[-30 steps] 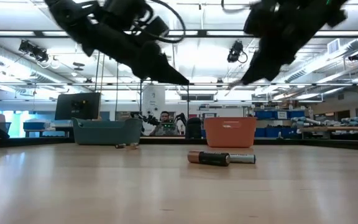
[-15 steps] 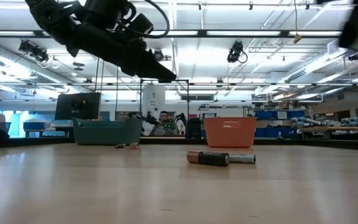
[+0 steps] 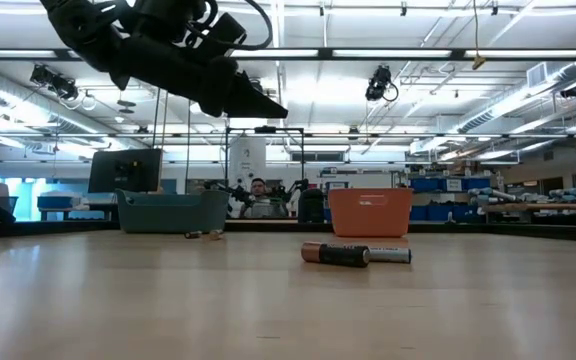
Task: Sort batteries
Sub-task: Put the silver battery into the yellow bin, then put the small black battery into the orange bin
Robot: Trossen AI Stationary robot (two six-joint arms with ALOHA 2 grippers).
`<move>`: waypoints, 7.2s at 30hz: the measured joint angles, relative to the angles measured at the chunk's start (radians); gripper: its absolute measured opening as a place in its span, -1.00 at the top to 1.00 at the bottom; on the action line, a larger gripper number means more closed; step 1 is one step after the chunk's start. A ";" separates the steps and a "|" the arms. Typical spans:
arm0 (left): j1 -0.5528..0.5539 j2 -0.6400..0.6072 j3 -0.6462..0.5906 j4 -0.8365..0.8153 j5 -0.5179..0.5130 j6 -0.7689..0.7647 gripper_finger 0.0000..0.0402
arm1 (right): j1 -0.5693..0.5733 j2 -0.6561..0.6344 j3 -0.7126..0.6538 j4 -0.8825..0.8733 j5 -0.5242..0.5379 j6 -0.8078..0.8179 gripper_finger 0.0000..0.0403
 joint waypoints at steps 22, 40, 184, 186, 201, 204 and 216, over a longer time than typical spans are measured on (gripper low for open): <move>0.000 0.000 0.000 -0.019 -0.039 -0.058 0.41 | 0.031 0.002 -0.244 0.276 -0.100 0.014 0.58; 0.000 0.001 0.000 -0.018 -0.042 -0.061 0.41 | 0.023 0.001 -0.139 0.018 -0.114 0.036 0.28; -0.068 -0.018 -0.345 0.459 0.265 -0.241 0.95 | -0.710 0.819 0.539 0.419 0.087 -1.070 0.42; -0.068 -0.018 -0.345 0.459 0.265 -0.241 0.95 | -0.712 0.820 0.538 0.419 0.086 -1.071 0.41; -0.068 -0.018 -0.345 0.455 0.266 -0.245 0.95 | -0.716 0.819 0.516 0.432 0.071 -1.063 0.41; -0.068 -0.018 -0.345 0.455 0.266 -0.246 0.95 | -0.717 0.819 0.516 0.433 0.071 -1.063 0.41; -0.068 -0.018 -0.345 0.454 0.268 -0.246 0.95 | -0.734 0.811 0.581 0.281 0.061 -0.932 0.33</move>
